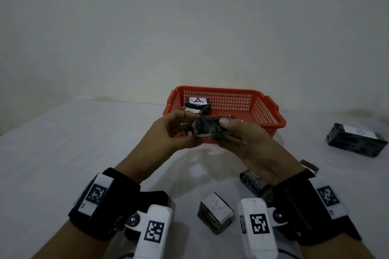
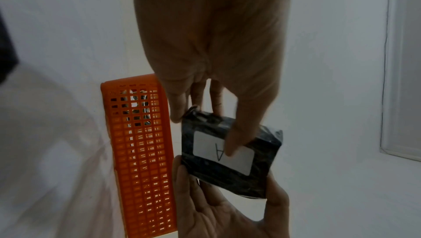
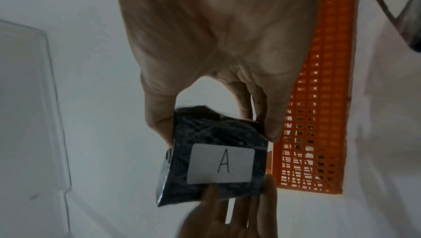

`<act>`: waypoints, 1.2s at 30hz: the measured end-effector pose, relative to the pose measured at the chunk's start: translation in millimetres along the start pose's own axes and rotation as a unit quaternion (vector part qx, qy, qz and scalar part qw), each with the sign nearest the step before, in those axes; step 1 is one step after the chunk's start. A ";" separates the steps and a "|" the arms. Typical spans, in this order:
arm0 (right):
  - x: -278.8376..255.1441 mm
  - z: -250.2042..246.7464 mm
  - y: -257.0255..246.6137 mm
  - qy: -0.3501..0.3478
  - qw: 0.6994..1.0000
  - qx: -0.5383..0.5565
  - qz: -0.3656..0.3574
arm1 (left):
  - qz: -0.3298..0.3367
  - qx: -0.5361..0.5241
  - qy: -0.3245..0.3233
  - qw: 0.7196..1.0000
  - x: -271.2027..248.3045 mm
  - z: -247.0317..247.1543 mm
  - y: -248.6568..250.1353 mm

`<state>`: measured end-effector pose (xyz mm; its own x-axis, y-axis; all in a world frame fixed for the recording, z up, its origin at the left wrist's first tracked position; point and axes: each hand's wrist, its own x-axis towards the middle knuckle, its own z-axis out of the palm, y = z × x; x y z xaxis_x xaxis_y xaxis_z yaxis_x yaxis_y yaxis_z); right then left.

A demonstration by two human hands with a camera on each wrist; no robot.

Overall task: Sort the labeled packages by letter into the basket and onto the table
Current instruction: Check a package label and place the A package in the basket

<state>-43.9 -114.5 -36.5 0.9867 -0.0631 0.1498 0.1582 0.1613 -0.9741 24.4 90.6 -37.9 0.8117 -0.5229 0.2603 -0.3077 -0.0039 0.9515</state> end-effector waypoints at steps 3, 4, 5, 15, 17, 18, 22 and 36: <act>3.6 -3.2 0.4 0.007 0.998 -0.052 -0.032 | -0.029 -0.009 -0.064 0.998 -1.8 3.2 2.2; 5.3 -4.6 1.3 0.006 0.997 -0.068 -0.040 | -0.027 -0.003 -0.074 0.997 -2.7 4.9 3.7; 6.6 -5.8 2.0 0.002 0.996 -0.079 -0.041 | -0.022 0.003 -0.073 0.997 -2.9 5.7 3.9; 7.8 -4.8 4.5 -0.015 0.996 -0.085 -0.035 | -0.020 -0.014 -0.064 0.998 -1.8 4.1 1.5; 7.7 -6.4 5.4 -0.030 0.995 -0.096 -0.028 | -0.011 -0.006 -0.047 0.999 -1.6 3.9 1.7; 7.1 -6.9 6.0 -0.036 0.994 -0.100 -0.026 | -0.012 -0.006 -0.038 0.999 -1.8 3.1 1.6; 6.5 -7.4 7.4 -0.023 0.993 -0.108 -0.030 | -0.036 0.022 -0.058 0.997 -2.8 1.3 1.5; 3.1 -6.0 2.1 0.076 0.993 -0.093 0.000 | -0.014 -0.014 -0.035 0.999 -3.7 5.3 8.1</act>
<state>-40.7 -120.3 -39.2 0.9674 -0.2135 0.1363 0.1344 -0.0234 -0.9906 16.3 88.0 -32.1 0.7823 -0.5819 0.2220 -0.2709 0.0031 0.9626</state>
